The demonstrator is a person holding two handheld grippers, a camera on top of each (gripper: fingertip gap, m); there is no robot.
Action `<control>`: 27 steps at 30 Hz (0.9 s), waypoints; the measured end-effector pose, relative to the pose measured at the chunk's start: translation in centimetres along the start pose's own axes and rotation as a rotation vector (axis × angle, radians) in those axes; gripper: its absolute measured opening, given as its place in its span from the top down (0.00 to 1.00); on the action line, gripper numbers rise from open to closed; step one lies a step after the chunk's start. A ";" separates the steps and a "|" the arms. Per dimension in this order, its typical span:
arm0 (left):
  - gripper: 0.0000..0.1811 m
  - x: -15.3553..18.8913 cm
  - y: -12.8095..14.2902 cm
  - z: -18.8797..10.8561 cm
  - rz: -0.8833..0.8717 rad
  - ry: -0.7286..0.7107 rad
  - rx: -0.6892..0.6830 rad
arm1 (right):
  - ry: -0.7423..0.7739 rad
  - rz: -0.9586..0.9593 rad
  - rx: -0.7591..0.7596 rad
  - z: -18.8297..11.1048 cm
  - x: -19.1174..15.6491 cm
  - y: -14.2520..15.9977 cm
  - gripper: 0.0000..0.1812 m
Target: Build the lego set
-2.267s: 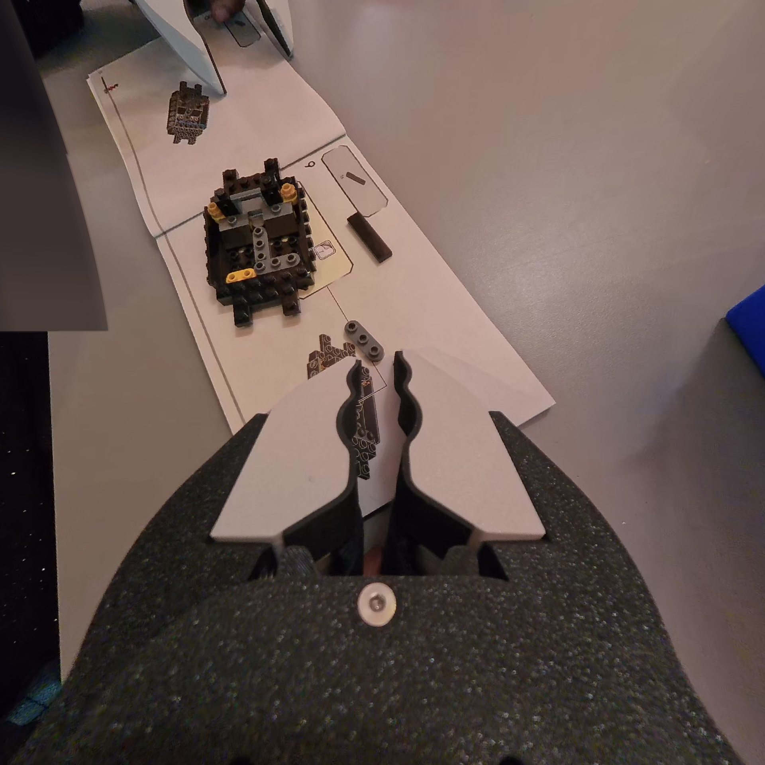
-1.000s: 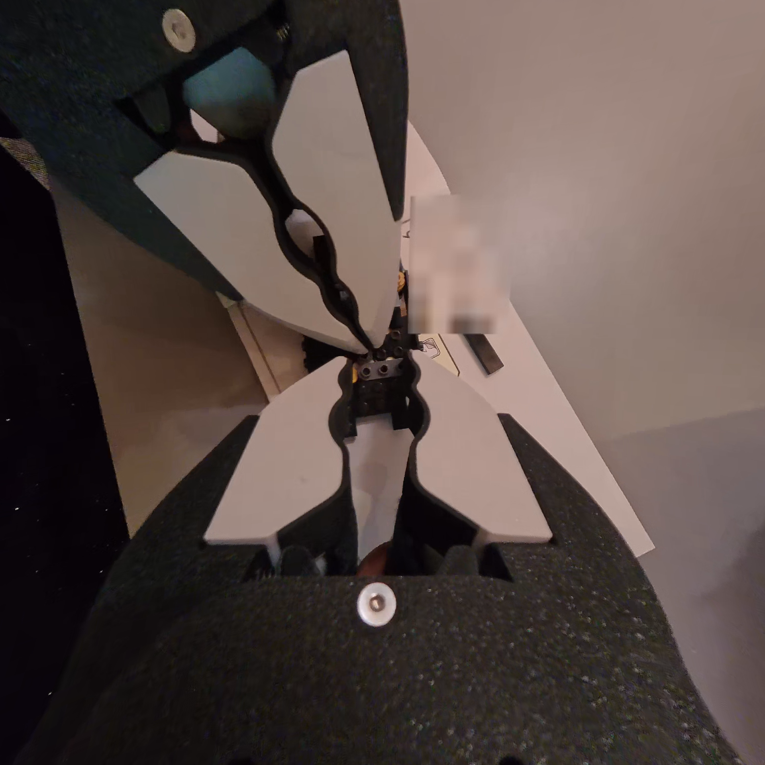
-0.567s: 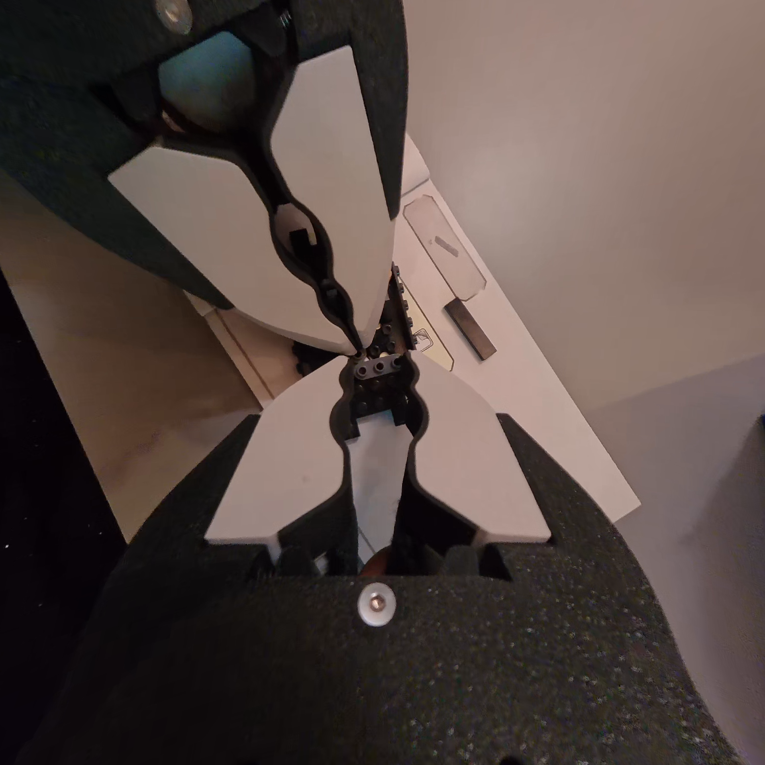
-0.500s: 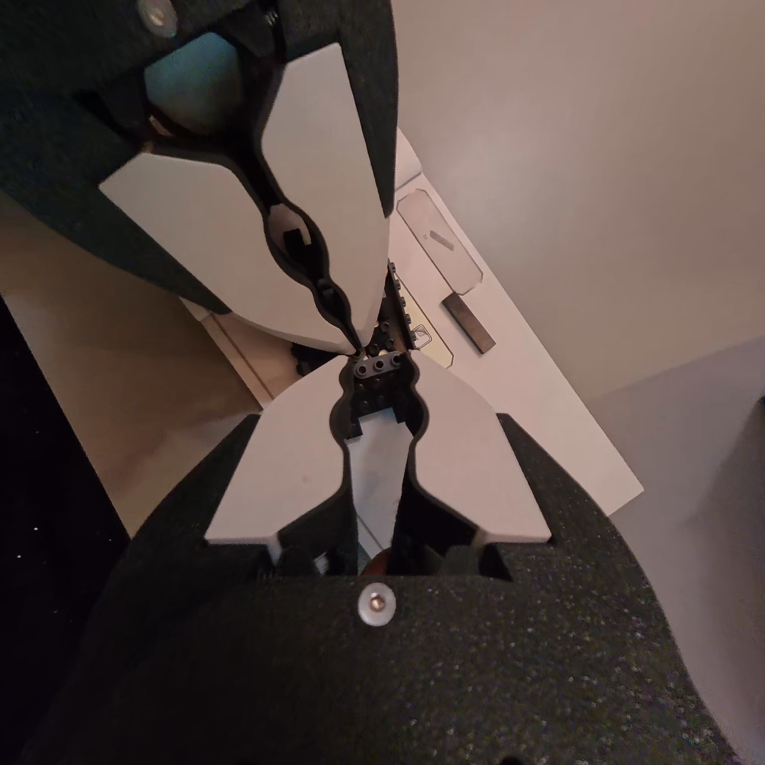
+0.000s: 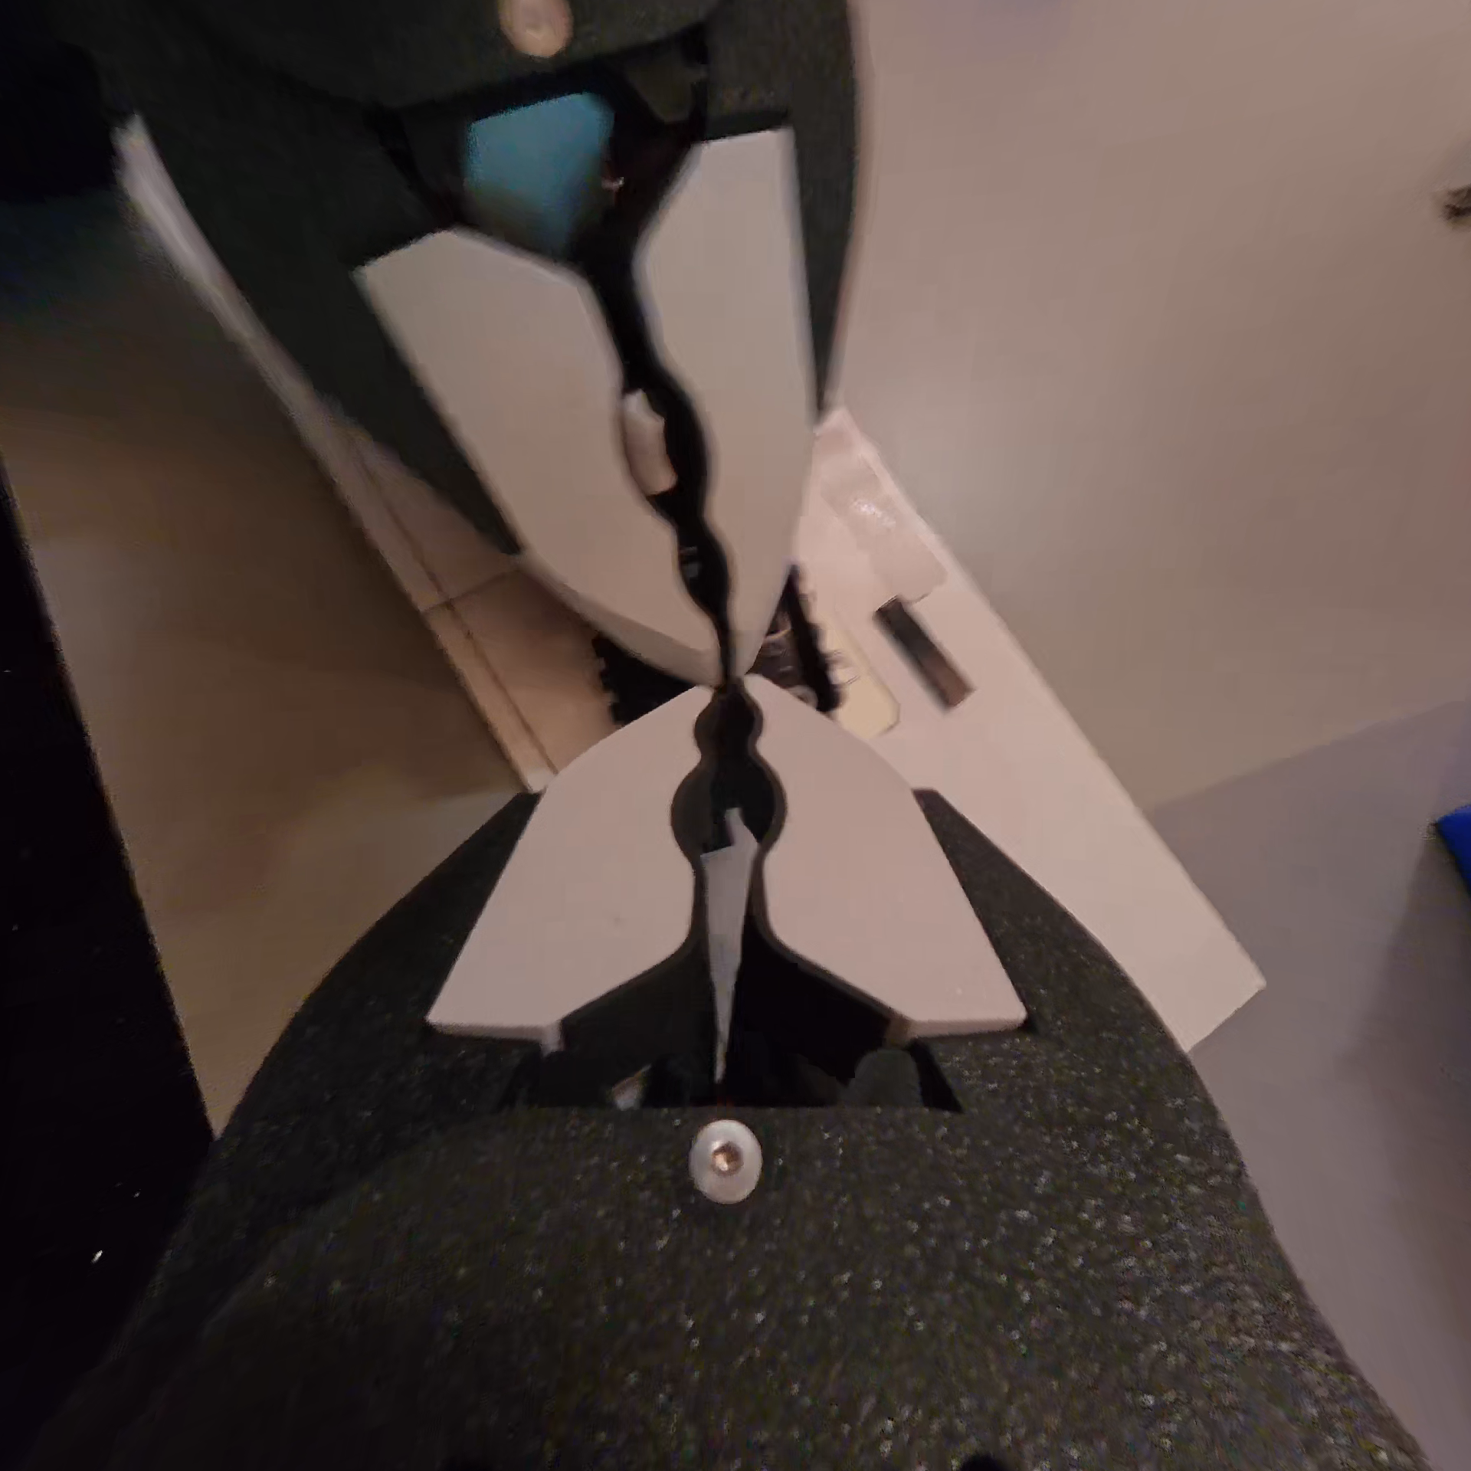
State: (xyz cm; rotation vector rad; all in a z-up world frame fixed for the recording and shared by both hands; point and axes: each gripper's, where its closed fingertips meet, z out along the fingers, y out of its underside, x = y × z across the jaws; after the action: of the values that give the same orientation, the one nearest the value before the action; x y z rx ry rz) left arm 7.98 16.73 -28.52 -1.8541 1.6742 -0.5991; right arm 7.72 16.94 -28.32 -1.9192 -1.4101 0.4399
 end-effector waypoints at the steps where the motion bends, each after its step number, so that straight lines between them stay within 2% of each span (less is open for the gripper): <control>1: 1.00 0.0 0.0 0.0 0.002 0.001 0.002 | 0.019 -0.011 0.004 0.0 0.0 0.1 1.00; 10: 1.00 0.0 0.0 0.0 0.009 -0.001 0.006 | 0.292 -0.130 0.076 -0.5 0.9 -0.2 0.92; 12: 1.00 0.0 0.0 0.0 0.013 -0.001 0.007 | 0.415 -0.170 0.115 -1.3 1.7 -0.7 0.91; 13: 1.00 0.1 0.0 0.0 0.018 0.004 0.003 | 0.531 -0.214 0.127 -2.3 2.9 -0.9 0.91; 14: 1.00 0.2 0.1 0.0 0.024 0.008 0.001 | 0.523 -0.243 0.117 -2.4 2.9 -0.7 0.91; 16: 1.00 0.2 0.1 0.0 0.015 0.019 0.006 | 0.343 -0.125 0.122 -1.3 1.3 0.2 0.90; 21: 1.00 0.2 0.0 -0.1 -0.002 0.017 0.012 | 0.338 -0.019 0.201 -3.3 3.4 0.5 0.89; 24: 1.00 0.2 0.0 0.0 -0.011 0.010 0.013 | 0.362 0.117 0.274 -6.4 6.5 1.7 0.86; 27: 1.00 0.2 0.0 -0.1 -0.001 0.002 0.007 | 0.277 0.256 0.371 -9.6 7.7 3.3 0.88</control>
State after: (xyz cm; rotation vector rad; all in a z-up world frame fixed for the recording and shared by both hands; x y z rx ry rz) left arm 7.95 16.57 -28.50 -1.8501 1.6705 -0.6066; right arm 18.75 20.37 -22.98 -1.7761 -0.8423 0.4940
